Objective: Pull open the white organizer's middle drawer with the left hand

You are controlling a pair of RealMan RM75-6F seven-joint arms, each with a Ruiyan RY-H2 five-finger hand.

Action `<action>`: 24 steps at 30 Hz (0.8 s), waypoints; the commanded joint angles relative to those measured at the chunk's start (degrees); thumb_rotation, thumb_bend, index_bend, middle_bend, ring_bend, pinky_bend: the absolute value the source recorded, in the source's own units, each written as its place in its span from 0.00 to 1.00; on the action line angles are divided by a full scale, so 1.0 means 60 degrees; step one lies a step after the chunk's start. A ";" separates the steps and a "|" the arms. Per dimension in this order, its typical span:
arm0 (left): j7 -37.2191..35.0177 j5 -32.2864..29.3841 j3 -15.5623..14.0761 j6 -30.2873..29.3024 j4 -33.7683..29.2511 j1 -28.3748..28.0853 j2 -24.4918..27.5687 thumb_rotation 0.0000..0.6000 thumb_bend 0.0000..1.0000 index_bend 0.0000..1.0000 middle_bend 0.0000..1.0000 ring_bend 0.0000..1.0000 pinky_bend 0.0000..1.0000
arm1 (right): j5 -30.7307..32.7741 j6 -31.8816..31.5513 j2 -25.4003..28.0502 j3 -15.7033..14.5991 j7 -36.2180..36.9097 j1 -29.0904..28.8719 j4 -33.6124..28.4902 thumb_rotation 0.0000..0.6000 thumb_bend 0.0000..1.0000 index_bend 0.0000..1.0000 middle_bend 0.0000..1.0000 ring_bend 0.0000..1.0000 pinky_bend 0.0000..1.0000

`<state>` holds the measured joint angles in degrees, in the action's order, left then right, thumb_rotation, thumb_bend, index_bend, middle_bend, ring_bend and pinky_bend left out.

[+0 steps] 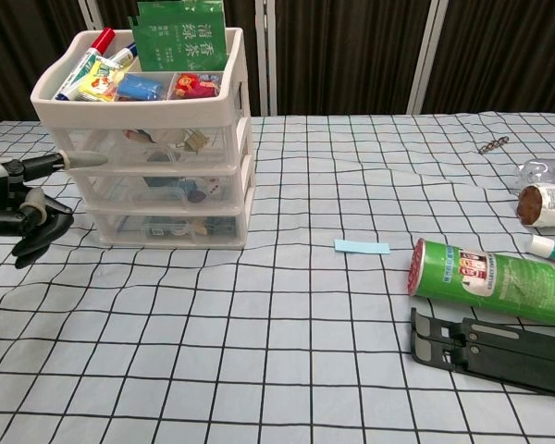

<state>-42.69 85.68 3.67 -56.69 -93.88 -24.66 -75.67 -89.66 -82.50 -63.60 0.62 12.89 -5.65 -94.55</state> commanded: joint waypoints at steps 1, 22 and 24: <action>-0.0017 -0.0209 0.0061 0.0225 0.0247 -0.0177 -0.0285 1.00 1.00 0.00 0.78 0.76 0.71 | 0.0047 0.0003 0.0035 0.0030 0.0102 -0.0002 0.0012 1.00 0.11 0.01 0.00 0.00 0.00; 0.0419 -0.0781 0.0389 0.0594 0.0609 -0.0743 -0.1009 1.00 1.00 0.00 0.78 0.76 0.71 | 0.0078 0.0176 0.0031 0.0004 0.0214 -0.0057 0.0071 1.00 0.11 0.01 0.00 0.00 0.00; 0.0454 -0.0831 0.0439 0.0647 0.0597 -0.0816 -0.1045 1.00 1.00 0.00 0.78 0.76 0.71 | 0.0079 0.0186 0.0019 0.0001 0.0188 -0.0060 0.0071 1.00 0.11 0.01 0.00 0.00 0.00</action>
<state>-40.06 80.81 6.19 -52.93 -90.26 -29.43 -81.85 -89.19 -81.40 -63.47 0.63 14.04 -6.01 -94.12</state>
